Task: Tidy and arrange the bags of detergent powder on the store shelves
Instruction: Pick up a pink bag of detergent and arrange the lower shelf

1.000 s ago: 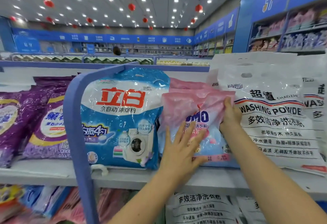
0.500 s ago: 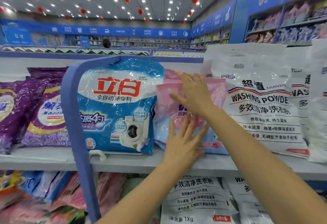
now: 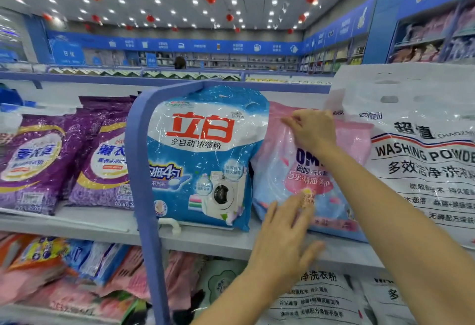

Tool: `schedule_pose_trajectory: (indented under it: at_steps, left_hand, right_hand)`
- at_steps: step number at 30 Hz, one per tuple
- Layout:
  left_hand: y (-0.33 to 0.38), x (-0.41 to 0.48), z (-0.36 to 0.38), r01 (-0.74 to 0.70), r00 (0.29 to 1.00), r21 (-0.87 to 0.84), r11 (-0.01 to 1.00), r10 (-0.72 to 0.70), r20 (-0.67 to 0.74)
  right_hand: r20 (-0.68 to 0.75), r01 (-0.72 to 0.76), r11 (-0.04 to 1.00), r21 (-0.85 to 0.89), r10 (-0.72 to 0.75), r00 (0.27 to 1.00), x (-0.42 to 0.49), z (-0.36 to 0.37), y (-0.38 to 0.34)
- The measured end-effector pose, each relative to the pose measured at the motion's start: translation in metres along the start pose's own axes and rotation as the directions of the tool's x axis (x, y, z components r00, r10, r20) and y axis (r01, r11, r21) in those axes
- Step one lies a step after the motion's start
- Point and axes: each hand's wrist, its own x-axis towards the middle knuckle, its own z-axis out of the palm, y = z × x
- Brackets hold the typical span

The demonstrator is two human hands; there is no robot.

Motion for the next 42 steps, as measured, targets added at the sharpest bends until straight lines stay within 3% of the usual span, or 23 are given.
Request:
schedule_pose_trajectory:
  at_steps: [3, 8, 14, 17, 21, 24, 26, 30, 32, 34, 36, 42]
  left_hand:
    - [-0.018, -0.019, 0.000, 0.131, 0.937, -0.026, 0.991, -0.132, -0.324]
    - [-0.023, -0.007, -0.011, 0.274, 0.906, 0.110, 0.955, -0.218, -0.362]
    - [-0.032, 0.012, -0.020, 0.276, 0.916, 0.391, 0.878, -0.117, -0.383]
    - [-0.032, 0.012, -0.022, 0.251, 0.926, 0.454, 0.855, -0.075, -0.370]
    - [-0.041, 0.008, -0.031, 0.079, 0.939, 0.436, 0.896, 0.080, -0.334]
    - [-0.059, 0.002, -0.045, -0.138, 0.930, 0.550, 0.823, 0.298, -0.213]
    - [-0.066, -0.001, -0.052, -0.228, 0.923, 0.601, 0.766, 0.367, -0.117]
    - [-0.063, -0.018, -0.054, -0.083, 0.961, 0.536, 0.840, 0.210, -0.180]
    - [-0.054, -0.026, -0.047, -0.122, 0.956, 0.466, 0.876, 0.230, -0.183]
    - [-0.037, -0.024, -0.036, -0.281, 0.937, 0.449, 0.848, 0.344, -0.064]
    - [-0.020, -0.010, -0.023, -0.348, 0.933, 0.429, 0.833, 0.351, 0.076]
    - [-0.018, 0.029, 0.005, -0.216, 0.953, 0.359, 0.908, 0.115, 0.282]
  right_hand:
    - [-0.097, 0.068, 0.995, 0.078, -0.060, 0.993, -0.006, -0.016, 0.014]
    - [-0.183, 0.165, 0.980, 0.112, -0.143, 0.973, -0.018, -0.046, 0.012]
    - [-0.265, 0.242, 0.944, 0.223, -0.180, 0.947, -0.029, -0.076, 0.020]
    - [-0.265, 0.247, 0.940, 0.235, -0.183, 0.947, -0.028, -0.080, 0.023]
    - [-0.226, 0.213, 0.950, 0.230, -0.161, 0.961, -0.027, -0.084, 0.029]
    - [-0.167, 0.193, 0.961, 0.196, -0.161, 0.973, -0.025, -0.085, 0.027]
    - [-0.091, 0.177, 0.969, 0.170, -0.164, 0.982, -0.023, -0.080, 0.022]
    - [0.033, 0.103, 0.986, 0.127, -0.109, 0.994, -0.014, -0.062, 0.017]
    - [0.058, 0.090, 0.989, 0.117, -0.097, 0.994, -0.011, -0.052, 0.015]
    - [0.074, 0.086, 0.989, 0.122, -0.096, 0.993, -0.008, -0.042, 0.012]
    - [0.079, 0.056, 0.992, 0.113, -0.065, 0.995, -0.004, -0.031, 0.010]
    - [0.070, -0.077, 0.995, 0.067, 0.072, 0.995, 0.002, -0.004, 0.005]
